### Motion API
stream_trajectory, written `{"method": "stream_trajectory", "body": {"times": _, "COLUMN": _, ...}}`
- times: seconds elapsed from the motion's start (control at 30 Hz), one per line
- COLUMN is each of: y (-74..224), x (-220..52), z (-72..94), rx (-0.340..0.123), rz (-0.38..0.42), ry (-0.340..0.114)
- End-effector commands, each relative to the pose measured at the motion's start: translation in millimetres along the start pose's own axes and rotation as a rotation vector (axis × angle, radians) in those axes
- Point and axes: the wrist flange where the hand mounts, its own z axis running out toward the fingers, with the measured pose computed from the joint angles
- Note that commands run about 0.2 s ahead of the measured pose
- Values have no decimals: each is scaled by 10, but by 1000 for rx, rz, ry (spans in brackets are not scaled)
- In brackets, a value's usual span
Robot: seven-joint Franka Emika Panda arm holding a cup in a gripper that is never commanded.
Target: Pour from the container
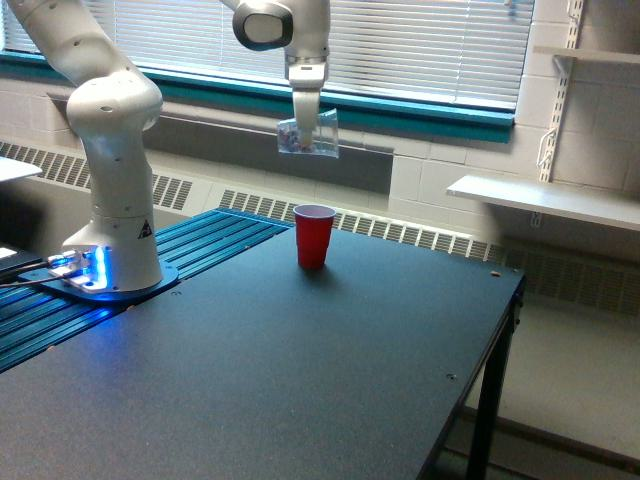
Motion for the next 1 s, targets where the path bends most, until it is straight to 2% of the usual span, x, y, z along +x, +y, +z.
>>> {"method": "stream_trajectory", "body": {"times": 0.03, "y": 29, "x": -192, "z": 164, "rx": -41, "rz": -49, "ry": -48}}
{"method": "stream_trajectory", "body": {"times": 0.23, "y": 69, "x": -317, "z": 308, "rx": -70, "rz": -67, "ry": -70}}
{"method": "stream_trajectory", "body": {"times": 0.43, "y": 183, "x": -530, "z": 570, "rx": -133, "rz": -110, "ry": -94}}
{"method": "stream_trajectory", "body": {"times": 0.57, "y": 242, "x": -622, "z": 704, "rx": -151, "rz": -121, "ry": -126}}
{"method": "stream_trajectory", "body": {"times": 0.83, "y": 239, "x": -563, "z": 768, "rx": -144, "rz": -97, "ry": -144}}
{"method": "stream_trajectory", "body": {"times": 1.0, "y": 193, "x": -473, "z": 751, "rx": -136, "rz": -81, "ry": -135}}
